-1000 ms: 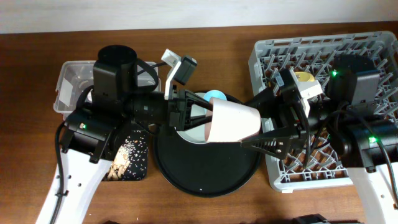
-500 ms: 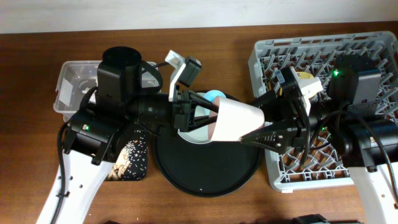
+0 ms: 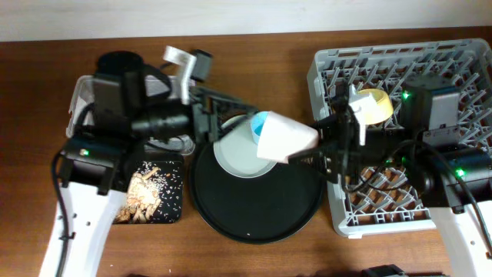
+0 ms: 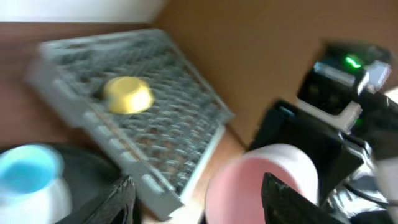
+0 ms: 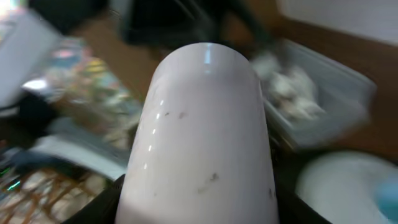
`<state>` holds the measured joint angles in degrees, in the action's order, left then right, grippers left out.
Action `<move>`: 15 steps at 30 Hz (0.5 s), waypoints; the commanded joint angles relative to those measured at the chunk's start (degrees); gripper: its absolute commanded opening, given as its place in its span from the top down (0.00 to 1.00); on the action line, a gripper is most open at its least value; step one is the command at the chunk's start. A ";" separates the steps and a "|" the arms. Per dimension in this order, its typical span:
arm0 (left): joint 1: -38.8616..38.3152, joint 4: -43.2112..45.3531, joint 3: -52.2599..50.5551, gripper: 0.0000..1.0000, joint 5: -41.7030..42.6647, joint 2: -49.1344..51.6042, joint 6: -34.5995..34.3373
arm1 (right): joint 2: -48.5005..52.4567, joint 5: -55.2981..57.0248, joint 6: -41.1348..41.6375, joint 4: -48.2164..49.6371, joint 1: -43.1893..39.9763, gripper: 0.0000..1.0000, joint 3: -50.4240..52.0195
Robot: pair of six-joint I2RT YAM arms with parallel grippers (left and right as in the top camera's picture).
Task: Sort waste into correct bins and load items into the dishwasher rack
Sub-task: 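Hand the pink cup from the left gripper to the right gripper, then carry the pink cup with the right gripper into the dish rack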
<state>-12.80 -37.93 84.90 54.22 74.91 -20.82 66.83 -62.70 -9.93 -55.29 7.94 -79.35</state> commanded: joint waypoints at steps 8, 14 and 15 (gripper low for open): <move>4.57 -19.78 0.09 0.34 -27.39 0.20 0.13 | 1.01 67.23 20.57 -15.04 0.31 0.57 -0.81; 4.57 -23.50 -0.22 0.34 -31.76 0.20 0.13 | 6.49 71.25 22.73 -18.43 0.28 0.57 -0.70; 4.57 -23.76 -0.22 0.34 -31.78 0.20 0.15 | 8.26 71.56 22.73 -18.40 0.28 0.57 -0.70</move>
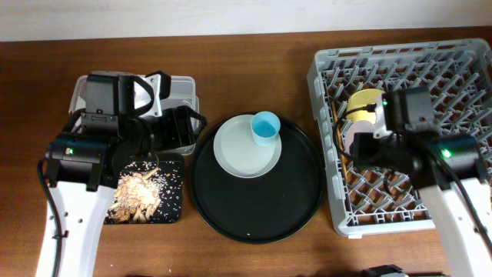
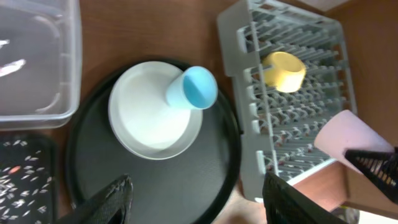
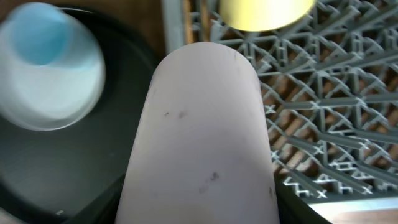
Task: Sort waste into correct bins and load items into the dishwasher rack
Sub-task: 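Carry the pink cup with the right gripper into the dish rack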
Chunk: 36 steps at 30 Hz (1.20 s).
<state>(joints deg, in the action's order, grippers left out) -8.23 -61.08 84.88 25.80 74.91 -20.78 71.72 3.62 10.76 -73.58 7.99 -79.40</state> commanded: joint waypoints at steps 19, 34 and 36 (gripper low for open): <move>-0.02 -1.42 -0.31 0.34 -3.34 0.20 0.09 | 16.20 6.29 2.23 -2.38 0.20 0.58 -0.63; 0.00 -1.55 -0.31 0.33 -3.37 0.20 0.09 | 16.74 7.80 3.72 1.55 0.20 0.59 3.85; 0.00 -1.51 -0.31 0.33 -3.37 0.20 0.09 | 16.74 7.54 3.69 1.84 0.20 0.58 4.42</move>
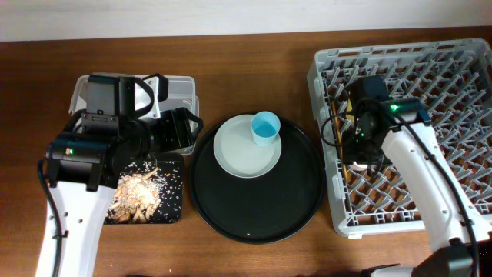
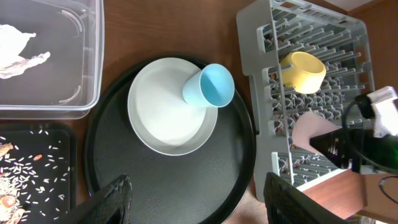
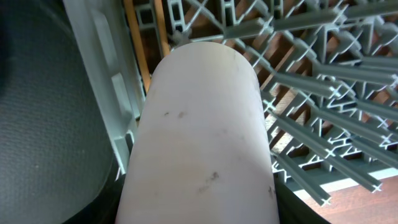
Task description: Sort waste into correct bins and load items into the dishwasher rack
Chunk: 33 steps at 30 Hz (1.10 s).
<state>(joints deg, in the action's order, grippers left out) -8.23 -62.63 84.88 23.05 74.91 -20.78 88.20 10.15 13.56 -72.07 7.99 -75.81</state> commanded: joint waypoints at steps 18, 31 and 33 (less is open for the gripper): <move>-4.15 2.19 -0.42 0.46 -3.56 2.21 -0.42 | -2.58 -3.89 0.24 -7.65 0.20 0.22 -13.53; -18.69 19.78 -0.42 0.63 -12.17 24.70 -7.06 | -11.23 -4.52 0.24 -17.07 0.20 0.22 -24.39; -18.73 22.16 -0.42 0.64 -12.20 28.61 -7.06 | -11.23 -4.50 0.26 -17.53 0.20 0.22 -24.37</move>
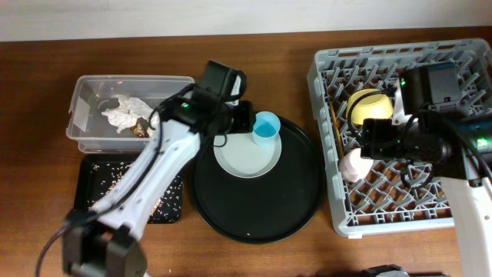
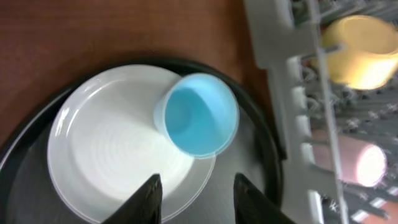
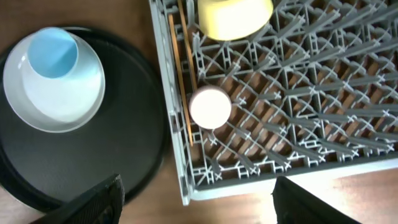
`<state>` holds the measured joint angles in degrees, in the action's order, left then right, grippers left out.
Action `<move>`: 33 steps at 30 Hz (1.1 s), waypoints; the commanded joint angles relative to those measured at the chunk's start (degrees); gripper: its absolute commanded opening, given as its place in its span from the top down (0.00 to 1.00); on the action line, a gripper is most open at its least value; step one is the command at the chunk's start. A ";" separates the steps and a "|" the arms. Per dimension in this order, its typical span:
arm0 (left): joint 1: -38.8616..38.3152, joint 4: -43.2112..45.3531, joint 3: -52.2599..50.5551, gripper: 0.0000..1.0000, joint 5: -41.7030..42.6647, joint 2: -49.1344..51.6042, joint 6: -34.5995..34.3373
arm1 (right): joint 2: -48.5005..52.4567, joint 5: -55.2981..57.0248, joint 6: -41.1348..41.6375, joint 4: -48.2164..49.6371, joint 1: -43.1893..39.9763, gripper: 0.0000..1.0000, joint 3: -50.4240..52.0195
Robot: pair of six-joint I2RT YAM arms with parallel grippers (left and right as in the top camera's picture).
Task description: Sort waste into correct bins and load items into the dishwasher rack
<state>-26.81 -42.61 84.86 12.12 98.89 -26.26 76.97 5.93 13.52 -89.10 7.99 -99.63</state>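
Note:
A blue cup stands on a white plate in the round black tray. My left gripper hangs open just above and short of the cup, with nothing between its fingers. A pink cup lies in the grey dishwasher rack near its left edge, below a yellow bowl. High over the rack's front-left corner, my right gripper is open and empty.
A clear bin with crumpled paper sits at the back left. A black tray of food scraps lies in front of it, partly under my left arm. A wooden stick lies along the rack's left side.
My right gripper has let go of the pink cup, which now lies in the rack, and stands higher. My left arm has moved from over the bins to the blue cup.
My right gripper held the pink cup over the black tray, with the left arm close by. Then the cup was over the rack and the left arm back above the bins. Then the cup was down among the rack's left pegs. Now it lies there, released.

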 commanded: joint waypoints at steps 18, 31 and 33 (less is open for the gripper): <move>-0.48 4.76 -0.26 0.99 -0.70 14.84 -2.67 | -0.02 -0.31 0.26 -2.08 0.20 0.21 -0.57; 5.79 -7.06 4.24 1.00 38.12 -8.31 11.34 | -2.62 -42.01 -22.60 3.39 0.20 0.14 -0.72; 8.68 -7.50 4.24 1.00 56.26 -9.99 17.38 | -2.62 -50.62 -27.32 3.37 0.20 0.13 -0.72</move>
<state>-22.31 -49.19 88.66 35.33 91.64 -20.25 74.83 -24.67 -2.50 -85.86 7.99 -99.61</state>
